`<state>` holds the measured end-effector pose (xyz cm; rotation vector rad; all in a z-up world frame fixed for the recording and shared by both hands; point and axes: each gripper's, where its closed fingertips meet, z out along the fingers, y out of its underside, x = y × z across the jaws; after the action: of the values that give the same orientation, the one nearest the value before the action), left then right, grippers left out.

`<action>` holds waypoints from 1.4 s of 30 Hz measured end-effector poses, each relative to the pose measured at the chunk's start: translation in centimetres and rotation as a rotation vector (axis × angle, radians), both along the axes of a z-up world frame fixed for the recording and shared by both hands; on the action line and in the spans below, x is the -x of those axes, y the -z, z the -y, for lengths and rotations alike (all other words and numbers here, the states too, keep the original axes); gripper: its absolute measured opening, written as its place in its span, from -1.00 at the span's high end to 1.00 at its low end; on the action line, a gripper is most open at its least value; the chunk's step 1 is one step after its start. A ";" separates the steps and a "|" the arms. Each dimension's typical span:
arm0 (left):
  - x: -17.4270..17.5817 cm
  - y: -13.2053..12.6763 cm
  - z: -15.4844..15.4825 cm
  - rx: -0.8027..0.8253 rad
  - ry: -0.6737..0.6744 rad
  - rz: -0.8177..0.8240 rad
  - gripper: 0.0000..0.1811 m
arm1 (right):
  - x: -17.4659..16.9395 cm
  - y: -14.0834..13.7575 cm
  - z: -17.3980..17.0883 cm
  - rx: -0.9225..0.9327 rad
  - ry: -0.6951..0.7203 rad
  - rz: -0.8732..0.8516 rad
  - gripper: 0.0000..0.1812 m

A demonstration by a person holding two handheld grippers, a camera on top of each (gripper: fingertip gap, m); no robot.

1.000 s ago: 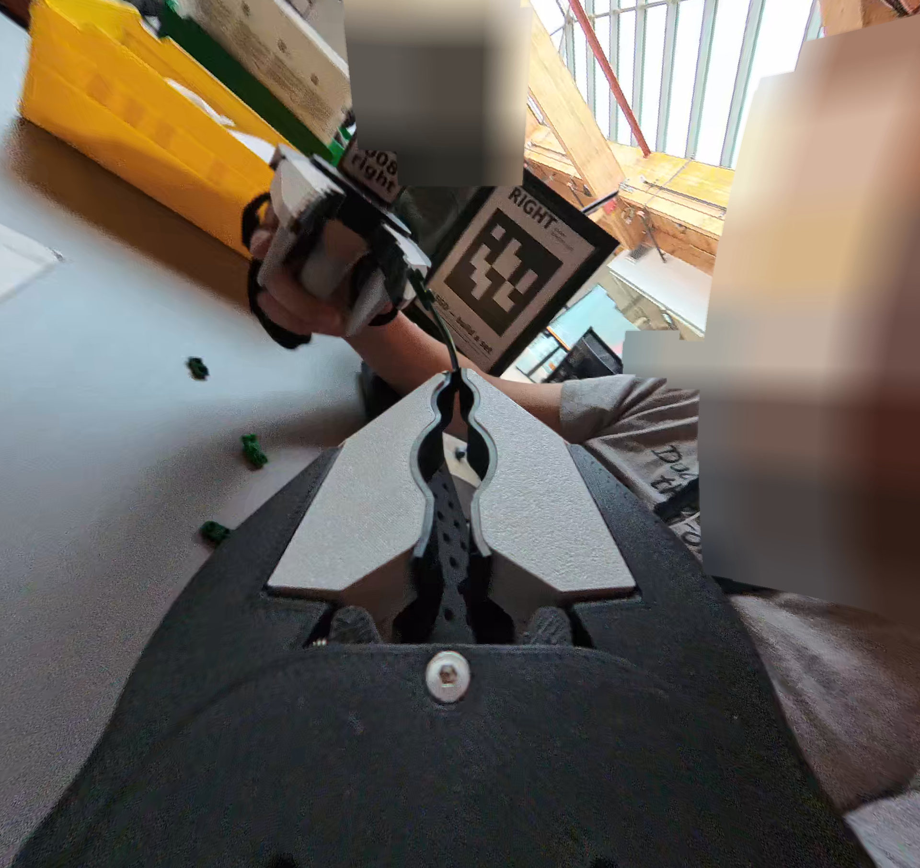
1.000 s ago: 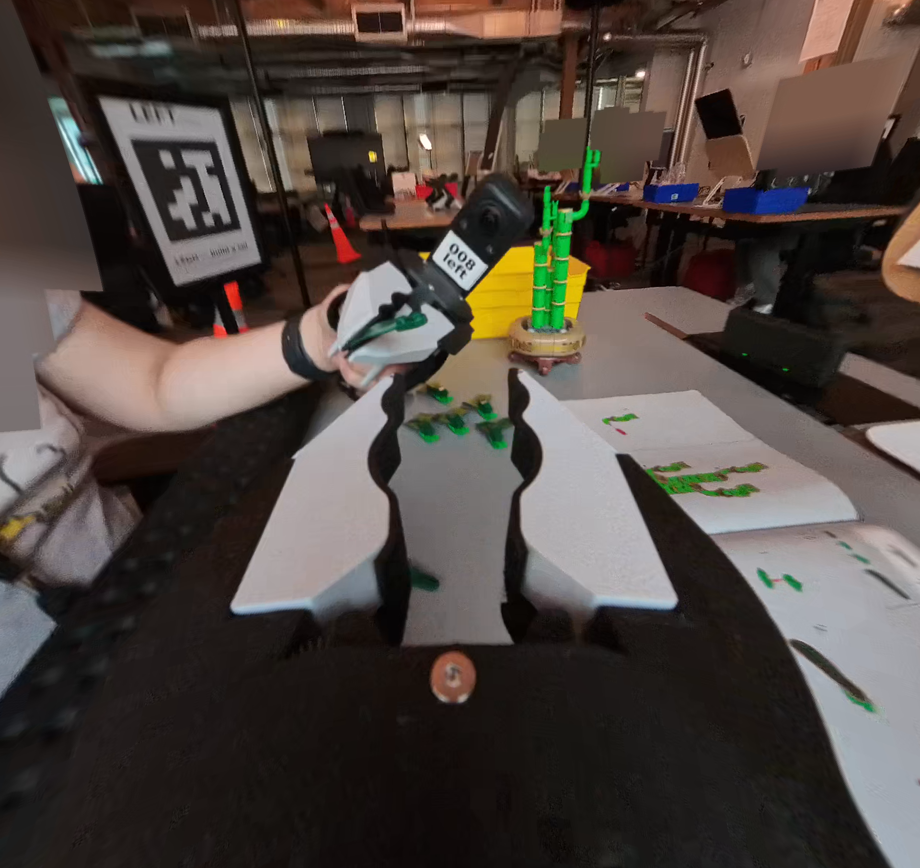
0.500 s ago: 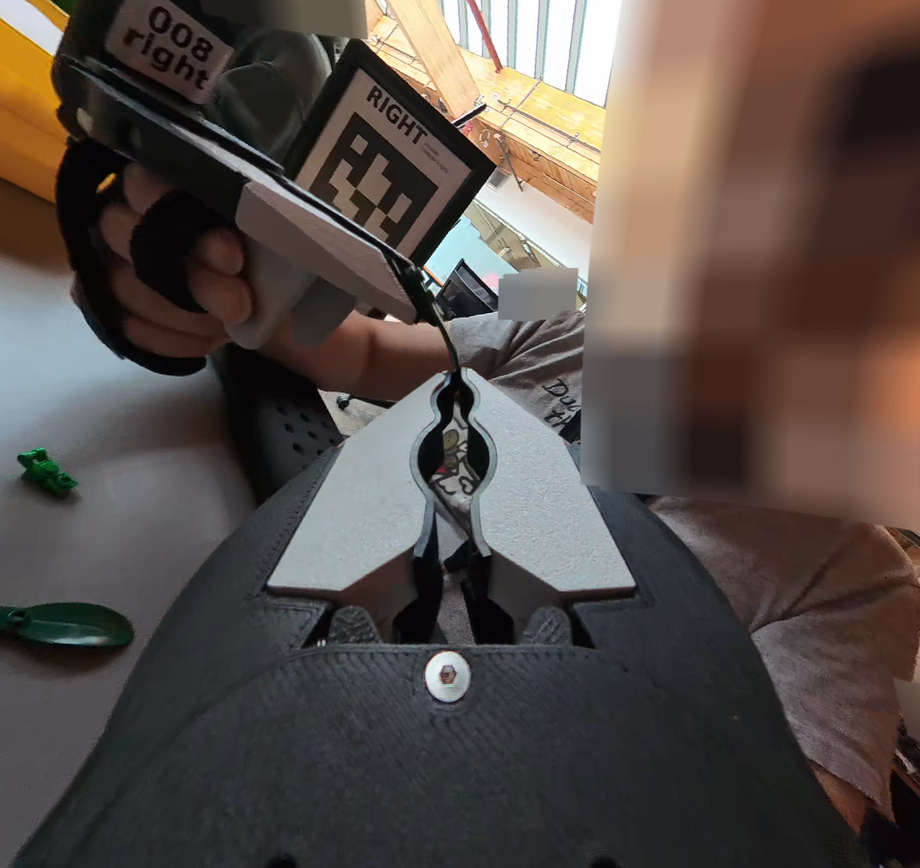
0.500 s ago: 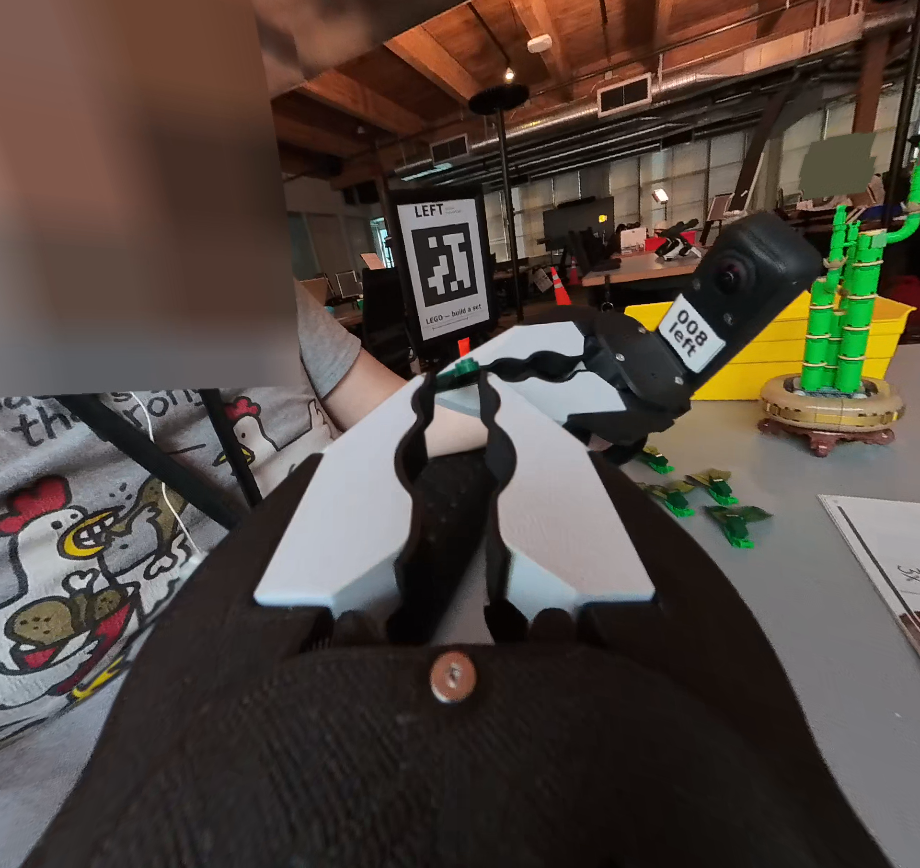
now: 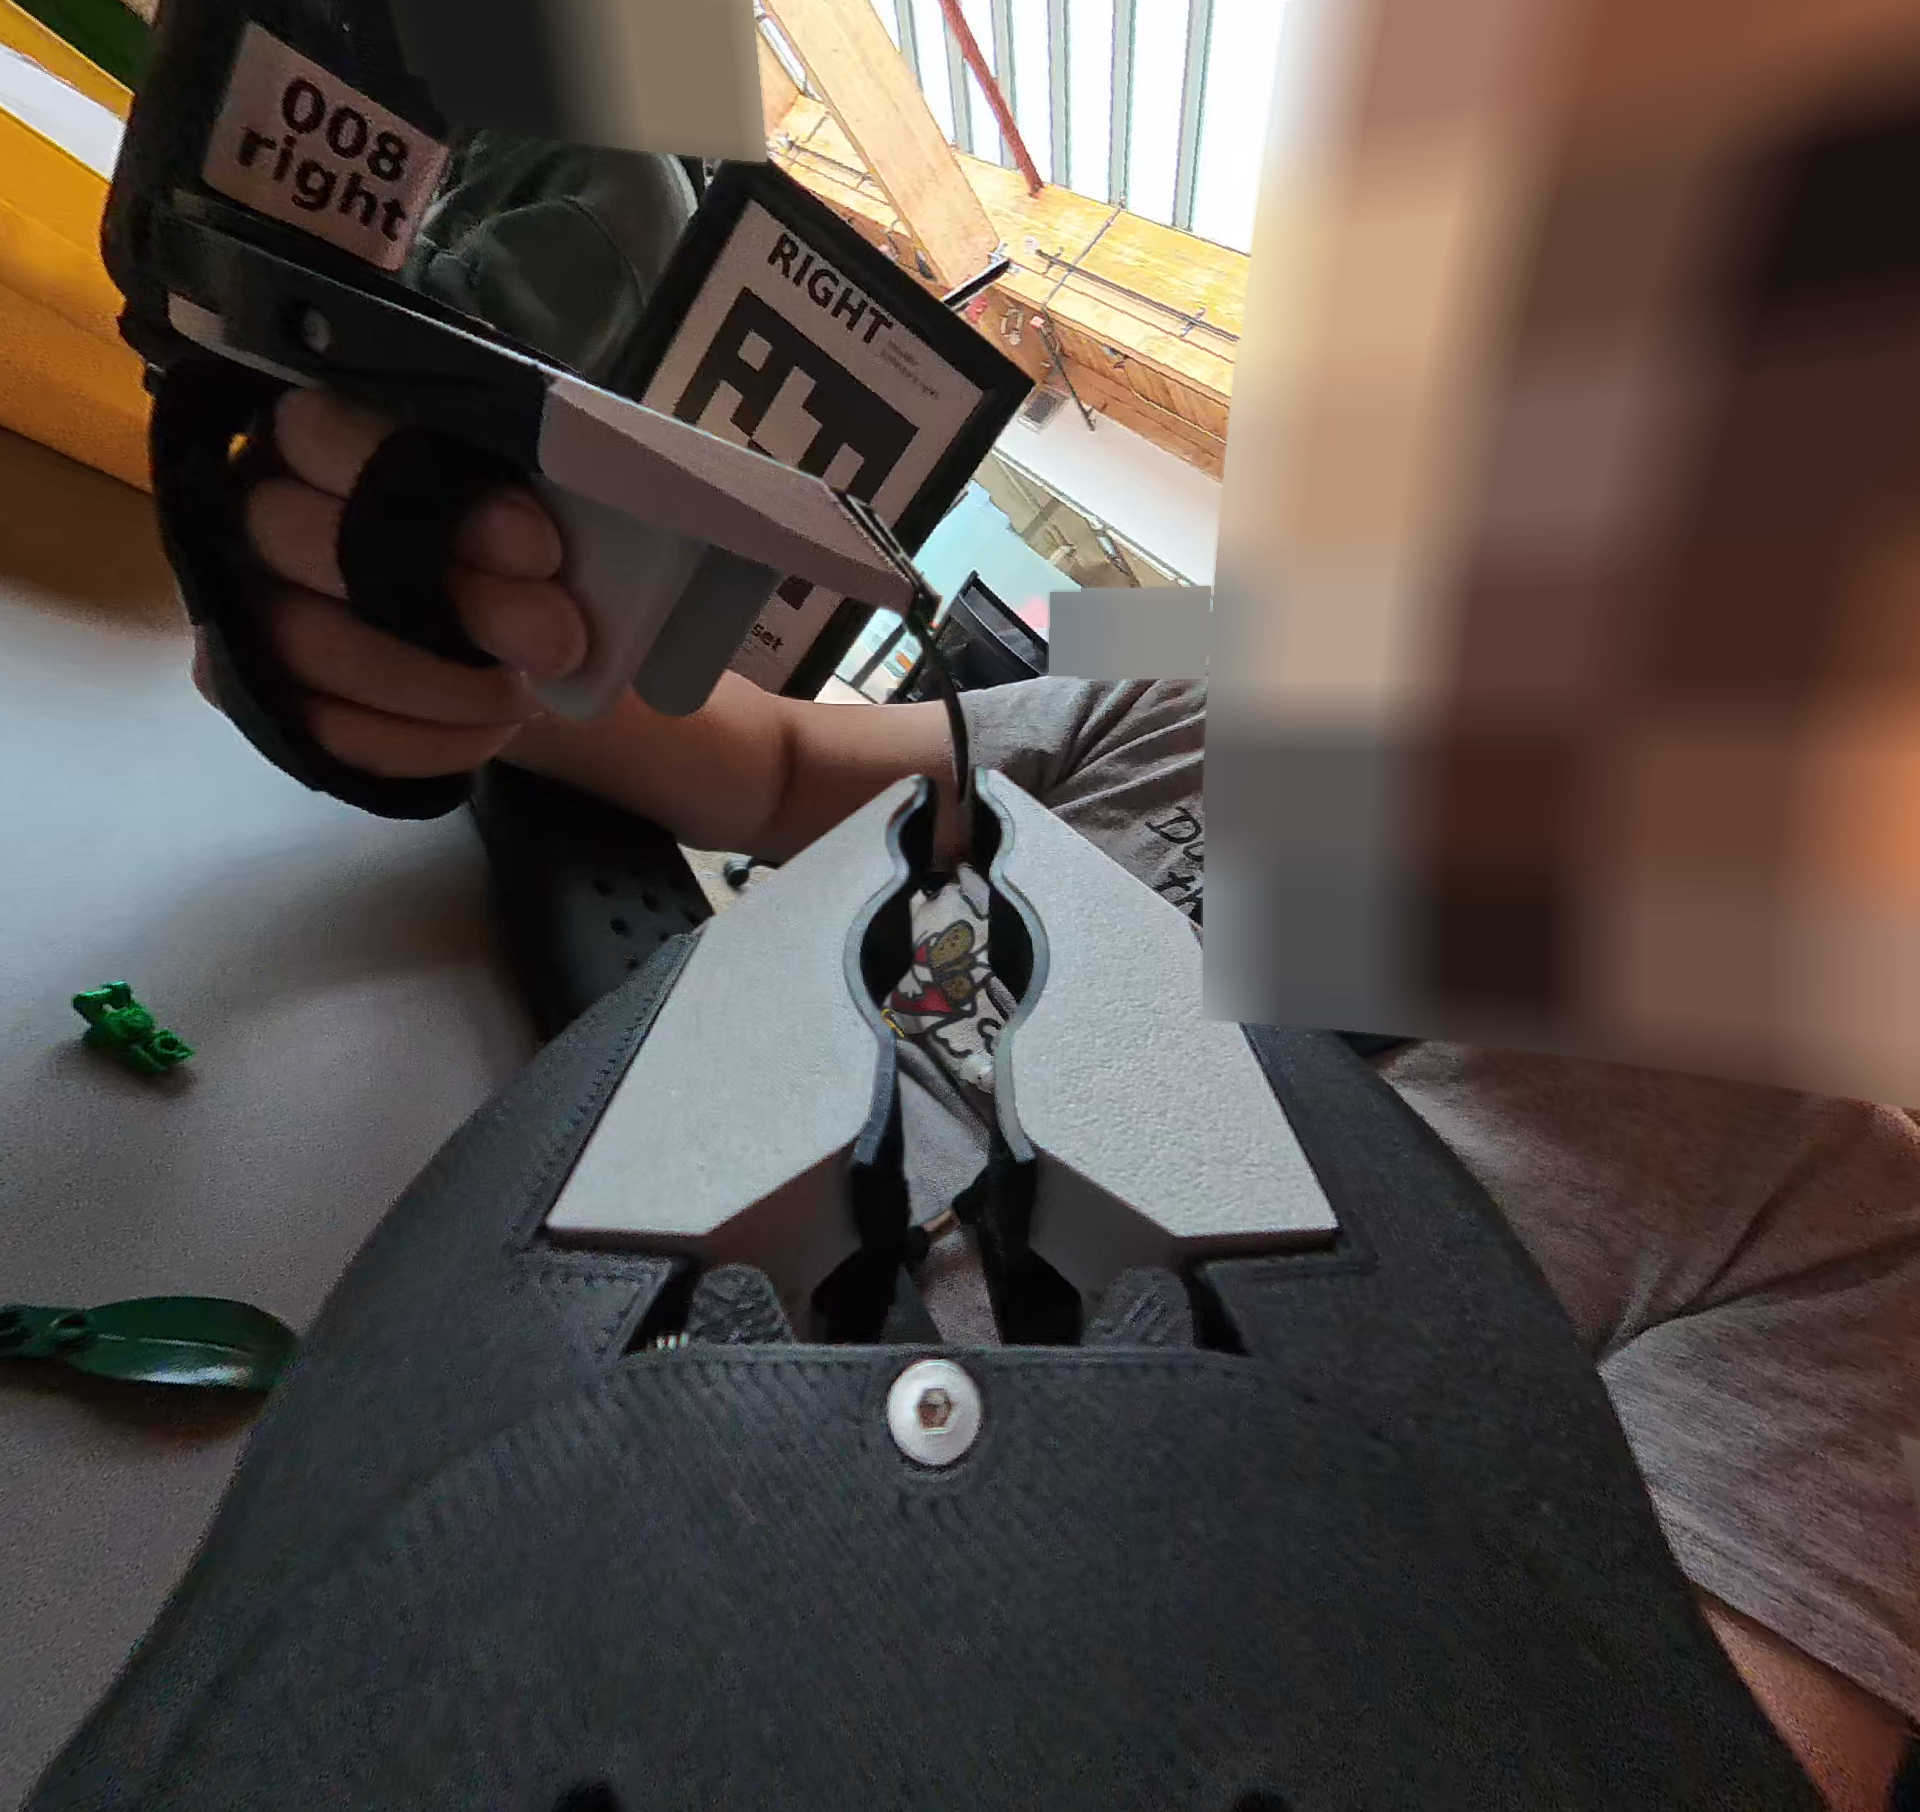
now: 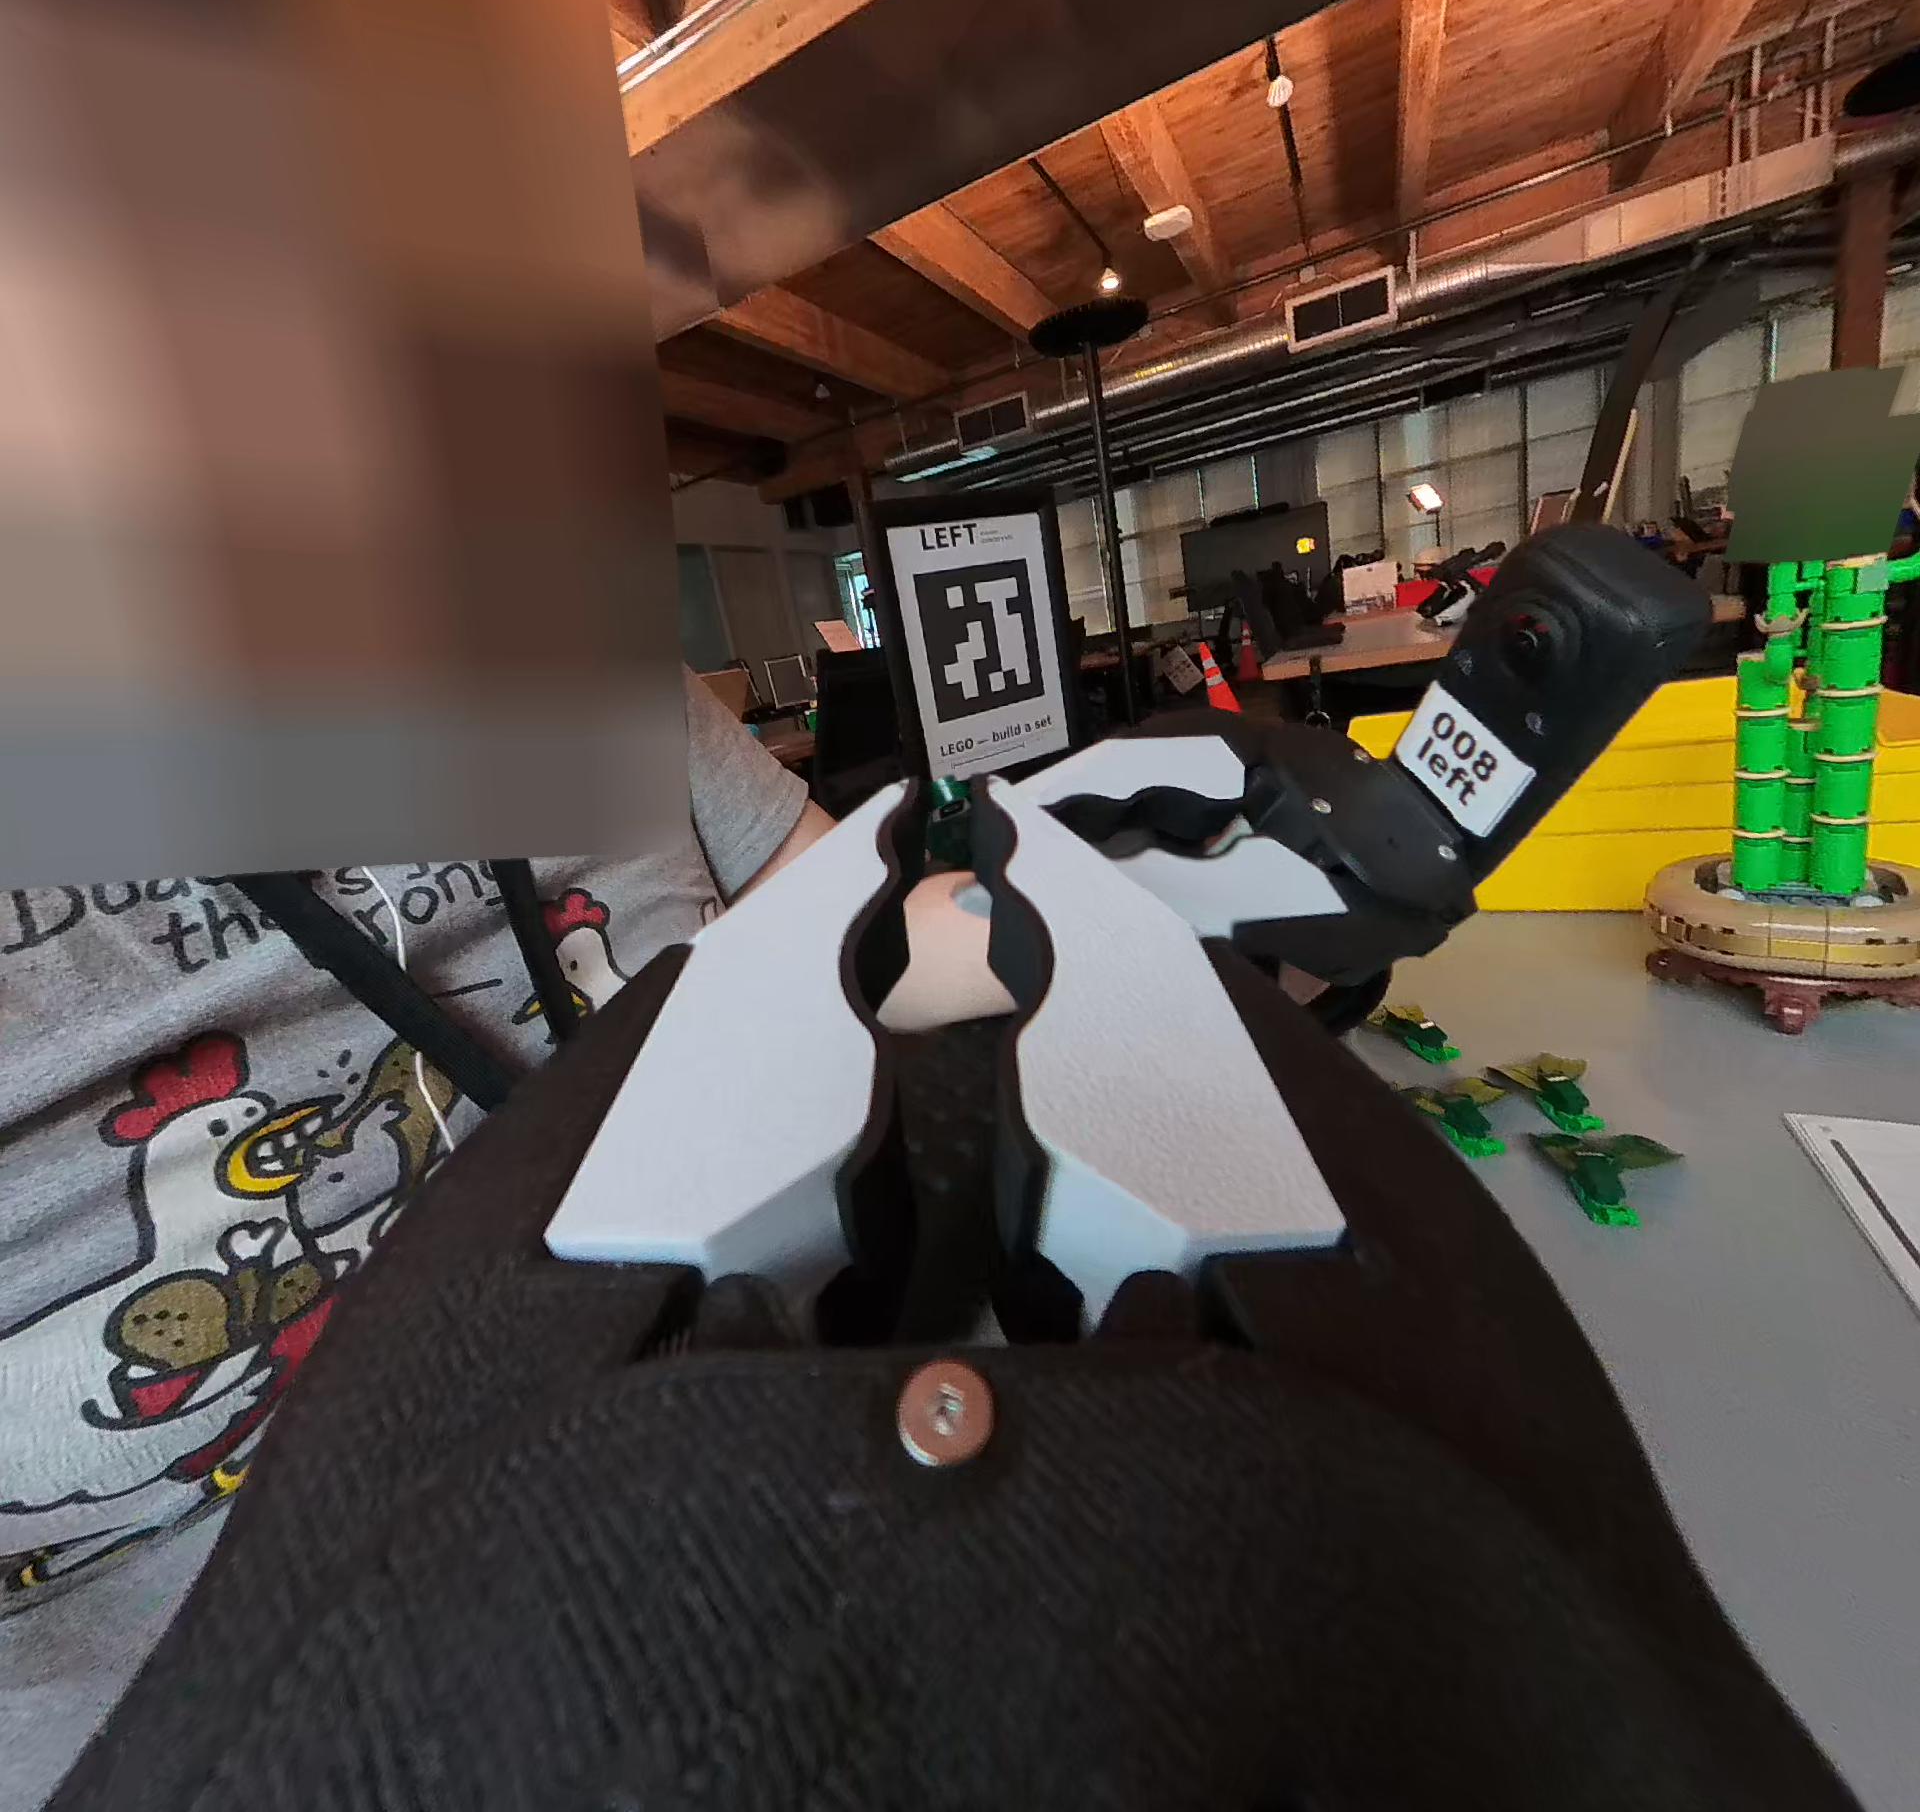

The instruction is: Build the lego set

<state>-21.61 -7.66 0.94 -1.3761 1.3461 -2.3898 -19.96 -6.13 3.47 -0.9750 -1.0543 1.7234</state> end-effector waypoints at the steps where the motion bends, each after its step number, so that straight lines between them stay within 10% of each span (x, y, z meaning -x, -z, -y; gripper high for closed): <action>1: -0.1 0.2 -0.1 -0.034 -0.024 -0.010 0.82 | -0.3 -0.3 0.0 0.000 -0.004 -0.018 0.93; 10: 0.1 -0.9 -0.3 -0.346 -0.212 0.102 0.57 | -2.2 -1.9 -0.4 0.053 -0.030 -0.129 0.93; 20: -0.8 0.4 -5.8 -0.860 -0.703 -0.014 0.51 | 0.1 1.6 -4.4 -0.055 0.323 0.132 0.94; 42: -1.6 2.5 -5.1 -0.895 -0.629 -0.094 0.85 | -0.7 3.3 -4.2 -0.170 0.363 0.296 0.80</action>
<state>-20.03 -2.52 -1.58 -1.3261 1.4260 -1.1119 -19.26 -1.88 0.19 -1.2497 -1.1088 1.1999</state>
